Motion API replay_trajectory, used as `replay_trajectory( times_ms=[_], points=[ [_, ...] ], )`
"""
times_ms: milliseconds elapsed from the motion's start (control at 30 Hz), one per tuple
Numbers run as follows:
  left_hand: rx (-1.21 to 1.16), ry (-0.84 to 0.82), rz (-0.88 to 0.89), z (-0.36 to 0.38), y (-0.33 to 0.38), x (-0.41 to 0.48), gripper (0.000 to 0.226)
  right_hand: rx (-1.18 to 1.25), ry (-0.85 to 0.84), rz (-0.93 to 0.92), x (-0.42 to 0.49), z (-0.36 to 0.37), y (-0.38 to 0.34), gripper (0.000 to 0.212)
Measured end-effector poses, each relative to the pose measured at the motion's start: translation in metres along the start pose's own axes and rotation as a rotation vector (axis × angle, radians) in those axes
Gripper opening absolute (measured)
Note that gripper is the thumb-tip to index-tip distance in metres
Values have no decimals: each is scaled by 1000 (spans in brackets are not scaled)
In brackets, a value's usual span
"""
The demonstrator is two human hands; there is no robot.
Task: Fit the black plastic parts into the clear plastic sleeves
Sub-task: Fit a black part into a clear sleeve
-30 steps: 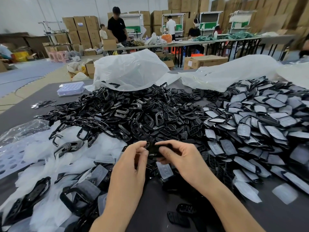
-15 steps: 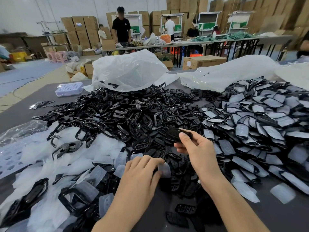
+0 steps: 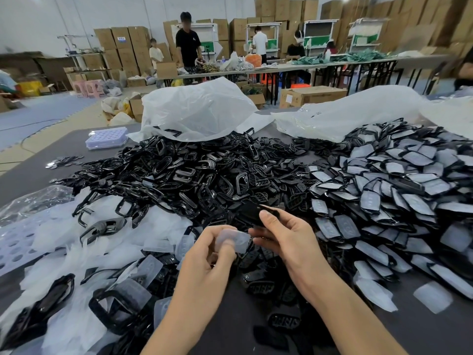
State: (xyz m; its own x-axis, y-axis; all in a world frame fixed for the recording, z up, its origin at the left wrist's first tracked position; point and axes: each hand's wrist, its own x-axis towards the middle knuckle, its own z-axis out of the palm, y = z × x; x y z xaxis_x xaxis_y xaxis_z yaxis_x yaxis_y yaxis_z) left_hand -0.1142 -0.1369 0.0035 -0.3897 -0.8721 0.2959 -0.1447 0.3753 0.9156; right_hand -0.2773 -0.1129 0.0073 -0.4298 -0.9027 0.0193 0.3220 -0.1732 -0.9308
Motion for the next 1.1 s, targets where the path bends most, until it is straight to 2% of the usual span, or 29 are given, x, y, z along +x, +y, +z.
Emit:
replay_trajectory(
  times_ms=[200,300,500,700,767,867,1000,1100],
  points=[
    [-42,-2,-32,-2,-4,4,21,-16,17,24,2,-4,4,14],
    [-1,13,-35,-1,-6,3,20,-66,-6,4,2,-2,4,17],
    [90,30,16,-1,-5,1,23,-329,-56,-93,-3,-2,8,19],
    [61,163,-33,-4,-10,5,23,-346,-141,-75,-3,-1,12,17],
    [116,174,-27,-6,-11,5,18,-357,-155,-92,-5,0,11,13],
    [202,173,-5,-7,-13,4,11,-387,-172,-123,-7,0,10,24],
    [292,209,115,-7,-13,7,14,-450,-192,-174,-8,0,10,11],
    [264,189,106,-7,-17,8,20,-479,-204,-190,-8,-2,11,6]
  ],
)
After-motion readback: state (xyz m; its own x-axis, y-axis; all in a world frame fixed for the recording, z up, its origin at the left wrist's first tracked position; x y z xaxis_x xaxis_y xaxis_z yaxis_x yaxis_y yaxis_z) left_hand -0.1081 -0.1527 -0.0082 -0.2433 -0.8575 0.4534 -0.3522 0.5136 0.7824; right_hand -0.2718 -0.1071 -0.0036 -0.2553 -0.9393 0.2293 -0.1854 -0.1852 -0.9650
